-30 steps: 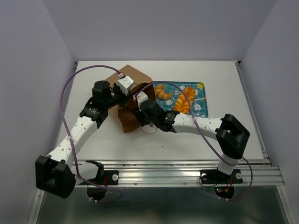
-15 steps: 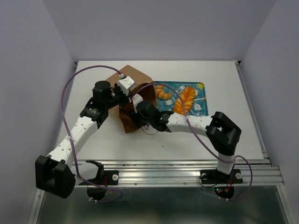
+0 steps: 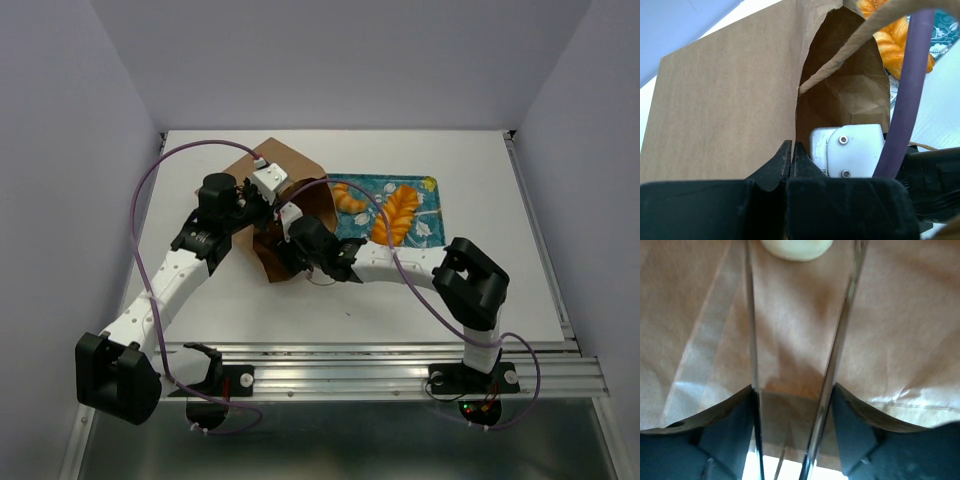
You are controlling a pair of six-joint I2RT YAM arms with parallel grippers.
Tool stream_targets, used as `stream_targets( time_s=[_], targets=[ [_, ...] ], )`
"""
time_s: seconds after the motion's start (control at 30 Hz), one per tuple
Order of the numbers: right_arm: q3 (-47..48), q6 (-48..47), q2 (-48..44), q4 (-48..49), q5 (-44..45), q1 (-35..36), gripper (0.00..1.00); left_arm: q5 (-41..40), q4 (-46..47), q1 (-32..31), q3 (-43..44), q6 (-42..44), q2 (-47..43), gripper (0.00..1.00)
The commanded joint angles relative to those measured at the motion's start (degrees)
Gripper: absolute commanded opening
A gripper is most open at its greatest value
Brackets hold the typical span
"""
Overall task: Take the fake bread out of the paper bag
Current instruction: Take out the fake bread from the paper bag.
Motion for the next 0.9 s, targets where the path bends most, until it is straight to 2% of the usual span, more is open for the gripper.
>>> stream_targets(
  time_s=[0.0,0.37,0.6,0.87],
  targets=[
    [3.8,0.2,1.2,2.6,-2.4,0.2,0.63,2.8,2.6,-0.5,0.8,-0.3,-0.8,0.0],
    [3.2,2.3,-1.1,2.4,-4.2,0.2,0.29,1.9,2.9,-0.5,1.0,-0.7,-0.9,0.0],
    [-0.3,4.5,-8.2,2.9,2.6,0.2,0.24,-0.9,3.2,-0.6,0.7,-1.1,-0.8,0.0],
    [-7.1,6.1,-20.3,1.0,8.1,0.2,0.19,-2.2,3.3,-0.5,0.9,-0.6,-0.5,0.0]
  ],
)
